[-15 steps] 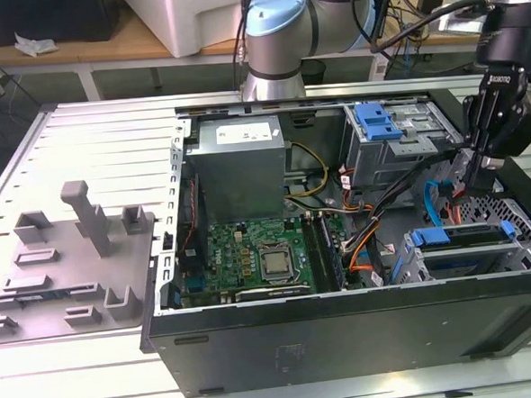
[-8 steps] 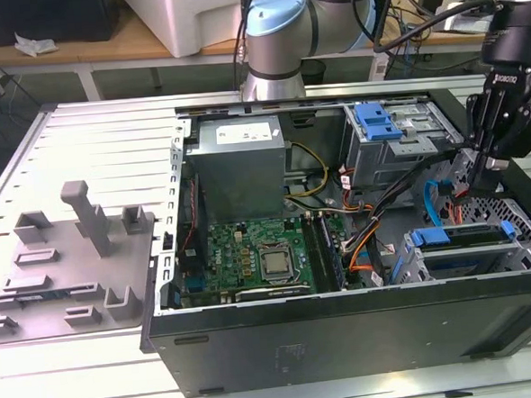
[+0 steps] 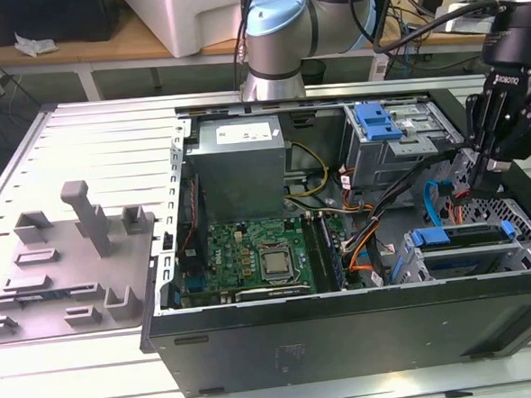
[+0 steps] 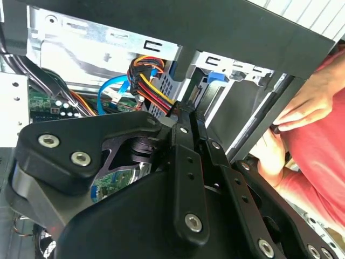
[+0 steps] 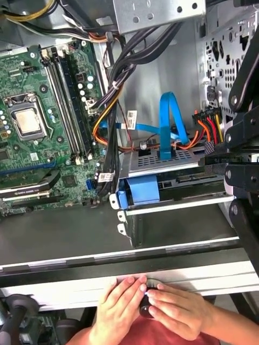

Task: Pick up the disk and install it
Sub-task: 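Insert the first disk wire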

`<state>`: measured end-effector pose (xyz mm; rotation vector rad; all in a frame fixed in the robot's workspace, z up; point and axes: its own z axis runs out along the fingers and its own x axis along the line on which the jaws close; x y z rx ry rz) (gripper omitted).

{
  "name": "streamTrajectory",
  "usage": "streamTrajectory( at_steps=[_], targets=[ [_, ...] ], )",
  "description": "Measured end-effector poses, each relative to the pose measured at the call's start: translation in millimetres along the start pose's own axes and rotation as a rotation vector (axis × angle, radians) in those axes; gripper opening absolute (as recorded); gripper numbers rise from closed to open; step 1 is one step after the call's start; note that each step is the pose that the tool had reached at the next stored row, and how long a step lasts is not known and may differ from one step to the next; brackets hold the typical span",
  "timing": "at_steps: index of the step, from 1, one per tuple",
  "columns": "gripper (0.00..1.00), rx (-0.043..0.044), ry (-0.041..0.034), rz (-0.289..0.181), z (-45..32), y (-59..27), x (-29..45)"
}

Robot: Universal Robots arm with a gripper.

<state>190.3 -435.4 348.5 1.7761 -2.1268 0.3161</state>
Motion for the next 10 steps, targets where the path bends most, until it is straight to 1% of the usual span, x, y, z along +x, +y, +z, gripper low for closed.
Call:
streamTrajectory(
  at_steps=[2, 3, 4, 5, 7, 9, 10],
  targets=[
    [0.17, 0.0007, -0.0118, -0.006, 0.6, 0.7, 1.1],
    [0.17, 0.001, -0.0163, -0.009, 0.8, 1.0, 1.6],
    [0.17, 0.0018, -0.0254, -0.014, 1.4, 1.6, 2.8],
    [0.17, 0.0027, -0.0323, -0.018, 1.8, 2.1, 3.8],
    [0.17, 0.0041, -0.042, -0.025, 2.5, 2.8, 5.2],
    [0.17, 0.0065, -0.0578, -0.035, 3.6, 3.8, 7.6],
    [0.17, 0.0073, -0.0621, -0.038, 3.9, 4.1, 8.4]
  ],
)
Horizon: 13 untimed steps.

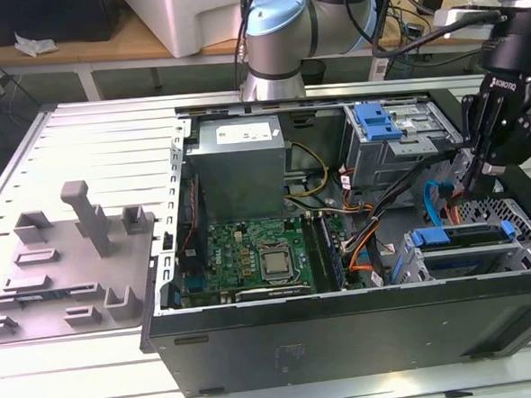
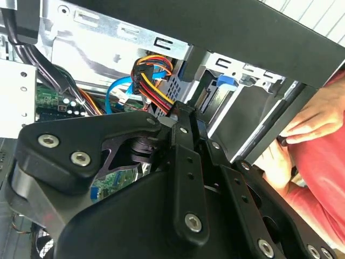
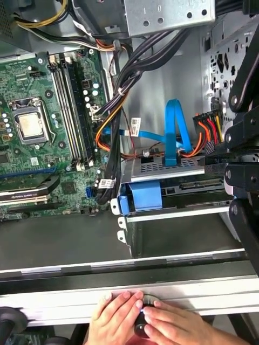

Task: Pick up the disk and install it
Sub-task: 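Insert the first disk wire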

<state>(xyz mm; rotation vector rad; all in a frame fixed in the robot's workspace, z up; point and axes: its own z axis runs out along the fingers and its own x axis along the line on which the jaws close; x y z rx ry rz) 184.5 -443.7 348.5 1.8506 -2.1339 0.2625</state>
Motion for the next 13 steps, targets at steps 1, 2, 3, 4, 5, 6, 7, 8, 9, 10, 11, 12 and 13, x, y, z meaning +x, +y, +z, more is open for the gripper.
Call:
streamTrajectory(
  at_steps=[1, 2, 3, 4, 5, 6, 7, 8, 9, 10, 11, 12, 13],
  targets=[
    [0.17, 0.0014, -0.0059, -0.004, 0.4, 0.3, 1.2],
    [0.17, 0.0042, -0.0153, -0.011, 1.2, 0.9, 3.3],
    [0.17, 0.006, -0.0201, -0.015, 1.6, 1.2, 4.6],
    [0.17, 0.0076, -0.025, -0.018, 2.0, 1.5, 5.9],
    [0.17, 0.0087, -0.0288, -0.02, 2.3, 1.6, 6.7],
    [0.17, 0.0098, -0.0331, -0.022, 2.6, 1.7, 7.6],
    [0.17, 0.0113, -0.0398, -0.024, 3.0, 1.9, 8.9],
    [0.17, 0.0122, -0.0439, -0.026, 3.3, 2.0, 9.7],
    [0.17, 0.0133, -0.0485, -0.027, 3.6, 2.0, 10.7],
    [0.17, 0.0149, -0.0555, -0.029, 4.1, 2.2, 12.1],
    [0.17, 0.0164, -0.0636, -0.031, 4.5, 2.2, 13.4],
    [0.17, 0.0172, -0.0719, -0.032, 4.8, 2.2, 14.6],
    [0.17, 0.0176, -0.0786, -0.033, 5.1, 2.1, 15.5]
  ],
)
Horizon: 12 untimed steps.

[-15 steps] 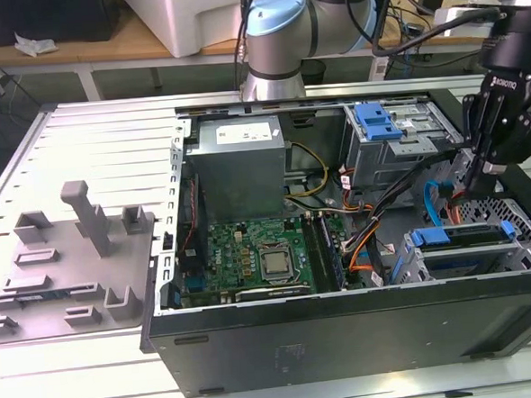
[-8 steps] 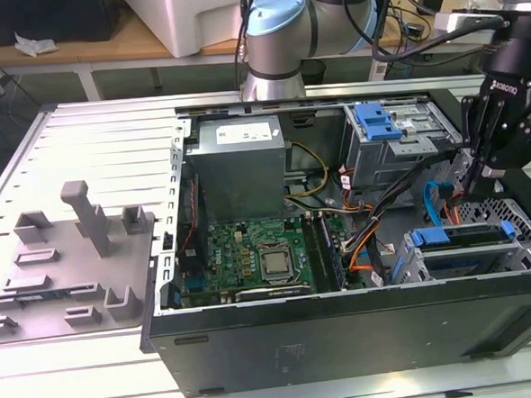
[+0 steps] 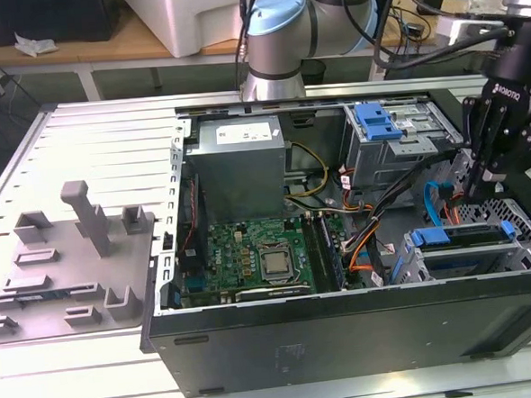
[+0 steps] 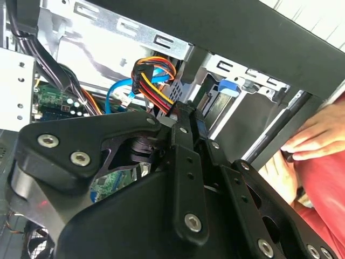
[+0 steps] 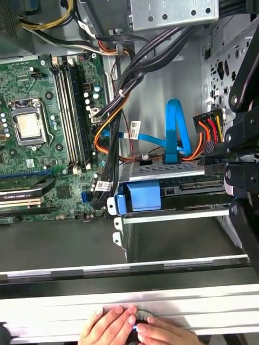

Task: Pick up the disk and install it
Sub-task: 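Insert the first disk wire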

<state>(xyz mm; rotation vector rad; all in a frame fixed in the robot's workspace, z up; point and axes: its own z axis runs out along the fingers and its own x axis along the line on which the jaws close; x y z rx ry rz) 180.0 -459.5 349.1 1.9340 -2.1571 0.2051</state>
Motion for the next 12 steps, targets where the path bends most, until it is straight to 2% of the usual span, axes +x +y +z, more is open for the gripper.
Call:
streamTrajectory(
  at_steps=[1, 2, 4, 8, 10, 12],
  targets=[
    [0.17, 0.0009, -0.0122, -0.001, 0.4, -0.1, 1.6],
    [0.17, 0.0022, -0.0334, -0.003, 0.9, -0.1, 4.2],
    [0.17, 0.0034, -0.0583, -0.006, 1.4, -0.3, 8.3],
    [0.17, 0.0049, -0.0832, -0.011, -0.1, -0.1, 16.7],
    [0.17, 0.0052, -0.0894, -0.012, -0.7, 0.0, 19.4],
    [0.17, 0.0059, -0.1002, -0.015, -1.3, 0.0, 23.1]
  ],
)
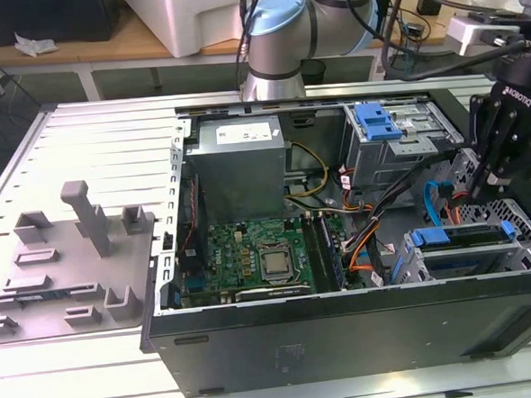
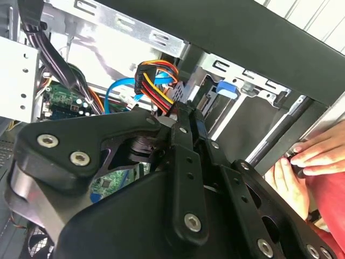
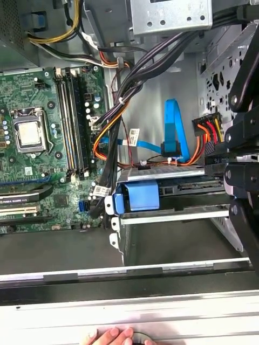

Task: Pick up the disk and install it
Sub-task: 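Insert the first disk wire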

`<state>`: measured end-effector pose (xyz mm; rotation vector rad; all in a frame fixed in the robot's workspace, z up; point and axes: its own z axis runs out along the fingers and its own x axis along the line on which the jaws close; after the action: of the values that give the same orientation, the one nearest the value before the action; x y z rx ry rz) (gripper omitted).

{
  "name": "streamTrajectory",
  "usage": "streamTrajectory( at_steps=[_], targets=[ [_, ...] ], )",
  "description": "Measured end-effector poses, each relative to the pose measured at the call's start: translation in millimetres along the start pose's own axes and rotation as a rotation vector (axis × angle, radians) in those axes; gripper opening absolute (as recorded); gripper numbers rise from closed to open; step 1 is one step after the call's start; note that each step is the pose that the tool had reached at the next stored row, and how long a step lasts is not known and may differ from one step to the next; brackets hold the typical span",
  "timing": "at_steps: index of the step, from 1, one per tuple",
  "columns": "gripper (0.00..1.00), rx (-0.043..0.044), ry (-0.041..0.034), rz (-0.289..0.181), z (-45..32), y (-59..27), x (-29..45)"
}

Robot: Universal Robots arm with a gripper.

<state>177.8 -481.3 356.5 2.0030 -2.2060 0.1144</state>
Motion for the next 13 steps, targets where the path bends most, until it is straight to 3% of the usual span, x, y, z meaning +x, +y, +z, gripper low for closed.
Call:
streamTrajectory(
  at_steps=[3, 7, 13],
  targets=[
    [0.17, 0.0009, -0.0144, -0.003, -1.0, 0.0, 4.5],
    [0.17, 0.0022, -0.0391, -0.008, -1.5, 0.5, 12.8],
    [0.17, 0.0037, -0.0586, -0.009, 0.9, 4.5, 25.8]
  ],
)
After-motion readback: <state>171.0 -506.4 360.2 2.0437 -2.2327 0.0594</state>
